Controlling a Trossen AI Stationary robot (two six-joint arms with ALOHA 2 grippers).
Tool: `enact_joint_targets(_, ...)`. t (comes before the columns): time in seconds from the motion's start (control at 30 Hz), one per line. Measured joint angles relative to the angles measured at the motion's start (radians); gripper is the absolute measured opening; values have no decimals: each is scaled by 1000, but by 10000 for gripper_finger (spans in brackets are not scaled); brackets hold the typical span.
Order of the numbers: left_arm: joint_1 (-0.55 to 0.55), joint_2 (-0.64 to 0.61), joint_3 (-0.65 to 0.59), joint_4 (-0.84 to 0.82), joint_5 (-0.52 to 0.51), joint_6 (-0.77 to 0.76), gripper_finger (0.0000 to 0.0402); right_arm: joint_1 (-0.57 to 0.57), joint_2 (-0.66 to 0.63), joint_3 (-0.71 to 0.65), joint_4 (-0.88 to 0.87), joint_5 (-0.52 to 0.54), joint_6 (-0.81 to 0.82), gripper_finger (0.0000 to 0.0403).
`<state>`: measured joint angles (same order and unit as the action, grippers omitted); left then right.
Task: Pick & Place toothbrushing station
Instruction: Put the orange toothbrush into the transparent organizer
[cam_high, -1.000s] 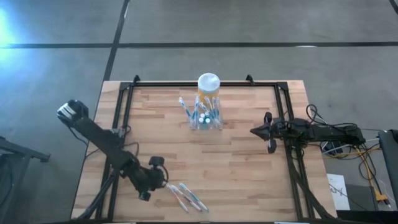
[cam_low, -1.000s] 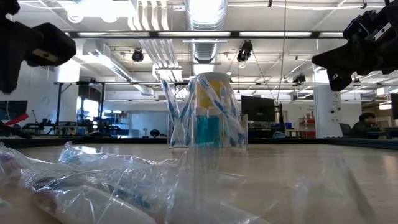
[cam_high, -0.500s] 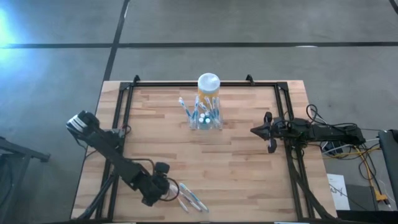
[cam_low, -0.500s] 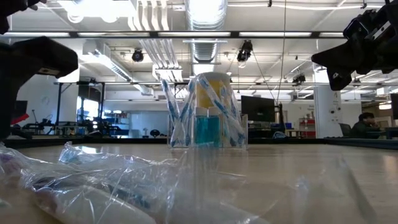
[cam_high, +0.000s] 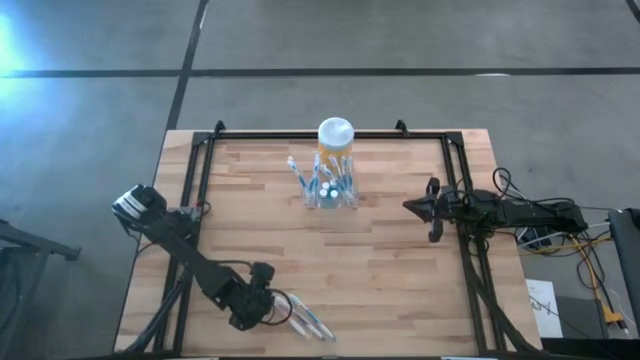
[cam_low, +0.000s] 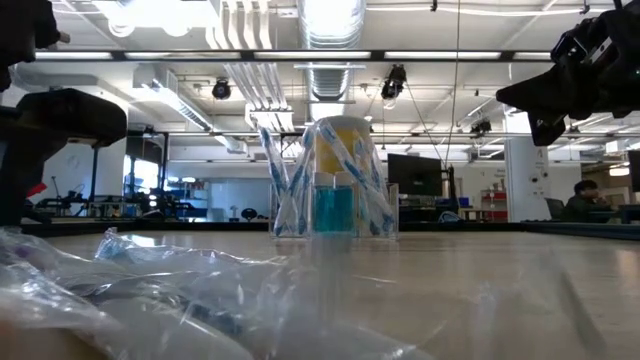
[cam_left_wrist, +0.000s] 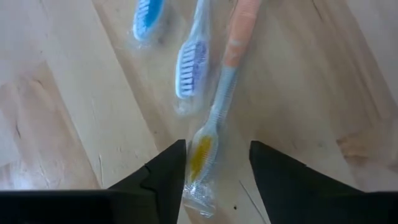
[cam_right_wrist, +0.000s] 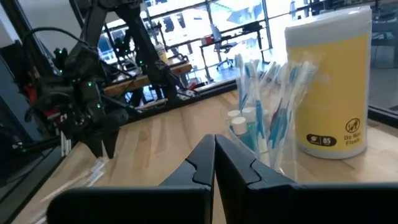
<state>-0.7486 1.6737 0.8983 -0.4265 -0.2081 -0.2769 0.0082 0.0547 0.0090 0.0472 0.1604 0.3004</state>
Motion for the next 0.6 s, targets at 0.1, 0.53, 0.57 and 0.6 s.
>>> enact_joint_targets(0.1,0,8,2,-10,2,-5,173,0,0,0,0,0,19,9)
enact_joint_targets(0.53,1,-12,21,-120,-9,-9,9,0,0,0,3,0,18,9)
enact_joint_targets(0.57,1,-12,29,-152,-9,-11,10,0,0,0,8,0,18,9)
enact_joint_targets(0.6,-1,-12,38,-184,-7,-13,11,0,0,0,14,0,16,9)
